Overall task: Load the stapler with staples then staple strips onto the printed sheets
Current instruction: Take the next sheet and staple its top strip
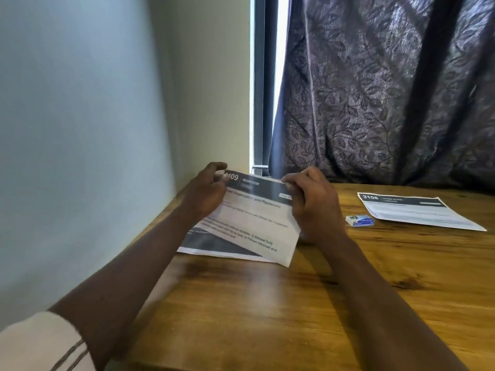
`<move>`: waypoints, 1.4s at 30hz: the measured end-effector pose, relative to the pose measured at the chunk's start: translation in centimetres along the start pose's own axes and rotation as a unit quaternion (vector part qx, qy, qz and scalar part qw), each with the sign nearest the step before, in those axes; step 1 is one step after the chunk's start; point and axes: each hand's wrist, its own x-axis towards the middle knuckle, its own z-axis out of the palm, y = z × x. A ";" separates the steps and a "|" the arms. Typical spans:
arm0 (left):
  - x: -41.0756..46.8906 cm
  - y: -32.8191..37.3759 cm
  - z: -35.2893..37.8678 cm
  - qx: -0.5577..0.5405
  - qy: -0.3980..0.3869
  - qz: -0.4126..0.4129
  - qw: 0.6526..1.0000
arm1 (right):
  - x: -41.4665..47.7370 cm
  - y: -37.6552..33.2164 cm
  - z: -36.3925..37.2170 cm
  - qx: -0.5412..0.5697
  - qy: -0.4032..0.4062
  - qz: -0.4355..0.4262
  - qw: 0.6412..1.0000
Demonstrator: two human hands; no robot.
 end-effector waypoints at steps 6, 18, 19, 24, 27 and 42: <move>1.3 0.8 2.5 -0.288 -0.053 -0.068 0.954 | 0.3 2.3 -1.8 -0.127 -0.044 0.022 0.991; -1.0 1.9 6.0 -0.304 -0.066 0.048 0.949 | 0.2 -1.4 -0.6 -0.182 -0.053 0.010 0.982; -1.4 2.1 6.7 -0.318 -0.063 0.049 0.945 | 0.0 -1.3 -0.9 -0.178 -0.055 0.008 0.983; -1.9 2.3 9.0 -0.244 -0.081 0.112 0.960 | -0.2 0.9 -3.4 -0.245 -0.117 -0.004 0.962; -2.1 1.8 9.2 -0.112 -0.081 0.162 0.977 | -1.2 3.8 -5.9 -0.265 -0.114 0.017 0.957; -3.5 4.0 12.0 0.285 -0.194 0.287 0.894 | -1.9 6.8 -8.7 -0.241 -0.057 0.104 0.963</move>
